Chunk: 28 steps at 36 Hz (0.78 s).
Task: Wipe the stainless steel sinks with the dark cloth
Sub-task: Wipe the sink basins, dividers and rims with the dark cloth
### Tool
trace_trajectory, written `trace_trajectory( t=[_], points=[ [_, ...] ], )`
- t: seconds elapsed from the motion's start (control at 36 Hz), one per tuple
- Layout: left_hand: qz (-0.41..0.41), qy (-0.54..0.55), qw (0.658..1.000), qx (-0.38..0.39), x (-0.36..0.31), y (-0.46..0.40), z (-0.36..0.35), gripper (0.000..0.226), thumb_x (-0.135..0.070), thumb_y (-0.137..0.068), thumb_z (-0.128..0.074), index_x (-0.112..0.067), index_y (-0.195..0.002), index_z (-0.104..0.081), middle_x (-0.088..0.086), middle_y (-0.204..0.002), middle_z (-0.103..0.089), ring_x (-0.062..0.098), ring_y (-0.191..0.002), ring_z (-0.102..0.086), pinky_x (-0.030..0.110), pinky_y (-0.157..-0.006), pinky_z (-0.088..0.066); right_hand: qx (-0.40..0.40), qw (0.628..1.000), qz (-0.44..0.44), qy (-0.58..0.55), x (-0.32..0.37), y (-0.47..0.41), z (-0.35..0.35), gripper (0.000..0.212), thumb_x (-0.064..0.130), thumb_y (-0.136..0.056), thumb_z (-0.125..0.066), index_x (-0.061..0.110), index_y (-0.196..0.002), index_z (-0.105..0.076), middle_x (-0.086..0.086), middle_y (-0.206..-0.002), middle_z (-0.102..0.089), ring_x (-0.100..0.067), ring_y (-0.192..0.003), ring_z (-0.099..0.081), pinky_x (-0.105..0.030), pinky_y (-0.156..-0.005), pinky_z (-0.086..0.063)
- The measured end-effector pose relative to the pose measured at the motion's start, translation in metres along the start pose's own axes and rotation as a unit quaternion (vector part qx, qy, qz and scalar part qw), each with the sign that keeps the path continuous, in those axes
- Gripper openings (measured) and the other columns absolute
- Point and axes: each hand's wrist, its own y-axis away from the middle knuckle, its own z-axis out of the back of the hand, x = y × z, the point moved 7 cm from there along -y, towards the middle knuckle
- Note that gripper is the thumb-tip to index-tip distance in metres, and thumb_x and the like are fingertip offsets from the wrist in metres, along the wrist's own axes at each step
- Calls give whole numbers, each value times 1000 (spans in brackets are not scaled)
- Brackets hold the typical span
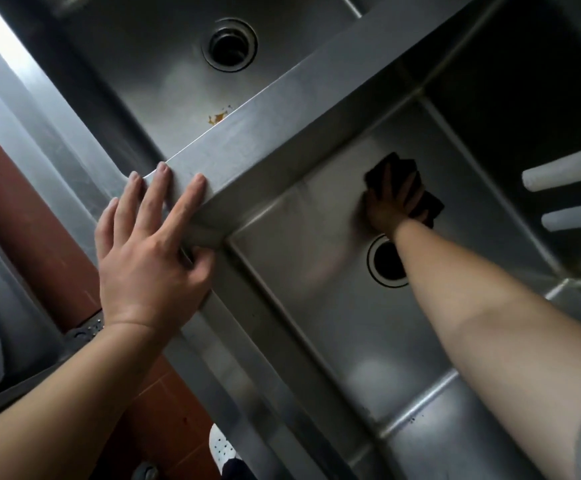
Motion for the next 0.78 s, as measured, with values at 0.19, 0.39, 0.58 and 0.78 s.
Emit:
trace_trajectory(
  t=[0.19,0.39,0.58,0.78],
  points=[
    [3,6,1000,0,0,-1,1,75,-39,-78,-57,-37,-151,-38,4,-162,-29,28,-152,-18,44,-122,-12,91,952,248,157,47,110,-85,60,55,-100,-28,53,-149,7,-2,-162,24,-35,-147,24,-68,-111,9],
    [-1,4,1000,-5,-4,-1,4,75,-35,-76,-55,-34,-150,-41,8,-160,-33,31,-150,-20,46,-122,-15,166,888,352,245,58,177,-151,64,49,-101,-29,54,-147,15,2,-152,40,-31,-135,42,-69,-110,15],
    [-5,-25,999,43,-5,-1,-1,78,-35,-79,-50,-33,-154,-31,11,-163,-25,33,-152,-14,51,-122,-12,148,916,317,197,60,173,-112,71,39,-99,-42,47,-153,4,6,-164,15,-25,-151,15,-60,-117,-2],
    [-21,-40,990,133,-6,-3,-2,83,-52,-80,-46,-33,-157,-20,12,-165,-12,35,-153,-4,56,-121,-10,155,949,214,173,25,193,-124,65,58,-99,-30,49,-151,8,7,-164,17,-27,-150,19,-59,-115,10]
  ],
)
